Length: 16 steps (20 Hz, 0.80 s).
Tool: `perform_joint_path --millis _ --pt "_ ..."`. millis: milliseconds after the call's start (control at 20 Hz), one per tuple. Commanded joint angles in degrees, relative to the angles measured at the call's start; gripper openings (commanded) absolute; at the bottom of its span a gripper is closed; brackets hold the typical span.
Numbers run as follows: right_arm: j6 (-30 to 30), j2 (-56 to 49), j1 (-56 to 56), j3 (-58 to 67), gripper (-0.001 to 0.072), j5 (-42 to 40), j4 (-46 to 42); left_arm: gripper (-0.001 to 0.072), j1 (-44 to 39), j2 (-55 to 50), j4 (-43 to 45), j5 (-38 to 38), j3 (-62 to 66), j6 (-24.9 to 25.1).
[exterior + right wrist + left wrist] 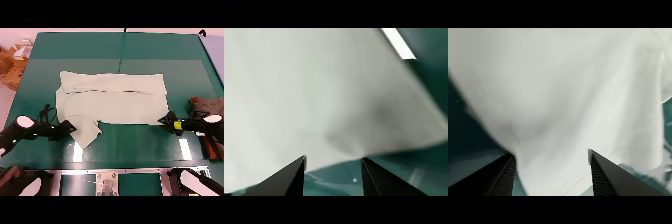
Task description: Fold the shirts.
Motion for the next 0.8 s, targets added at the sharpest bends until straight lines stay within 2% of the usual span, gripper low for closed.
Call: perform_joint_path --millis 0,50,100,150,200,250,300,400,500,650,750 --pt "-0.20 -5.11 4.61 -0.85 0.0433 -10.75 7.58 0.0531 -2.62 -4.42 -1.95 7.10 -0.98 -0.37" --pt "-0.20 -5.66 5.05 -0.61 0.0432 -12.68 8.83 0.0530 -2.45 -4.39 -1.97 8.41 -0.90 -0.37" --pt "-0.20 -5.77 5.07 0.13 0.0431 -13.46 8.87 0.0489 -2.40 -4.39 -1.92 9.60 -0.33 -0.37" --pt "-0.24 -5.77 4.85 1.16 0.0424 -13.55 8.83 0.0227 -2.40 -4.39 -1.90 9.60 0.76 -0.22" --pt "-1.05 -5.73 4.76 2.34 0.0302 -13.33 8.81 0.0022 -2.40 -4.39 -1.68 9.07 2.23 0.76" --pt "-1.49 -5.60 4.76 3.37 0.0105 -12.48 8.55 0.0021 -2.40 -4.39 -1.03 7.76 4.04 1.84" --pt "-3.23 -5.55 4.76 4.59 0.0016 -10.38 8.11 0.0020 -2.40 -4.39 1.36 5.27 6.43 1.62" --pt "-3.93 -5.55 4.63 6.86 0.0015 -5.05 4.02 0.0020 -2.40 -4.39 7.54 -2.73 11.54 1.11" --pt "-1.84 -5.20 3.80 8.09 0.0014 0.07 -1.57 0.0019 -2.40 -3.63 12.50 -11.39 15.80 0.42" --pt "0.28 -2.54 2.27 8.26 0.0015 5.51 -8.02 0.0019 -2.40 0.37 17.22 -18.58 18.60 -0.46" --pt "2.23 0.39 1.44 8.94 0.0015 8.57 -11.93 0.0019 -2.40 3.54 17.42 -21.46 18.69 -0.59"
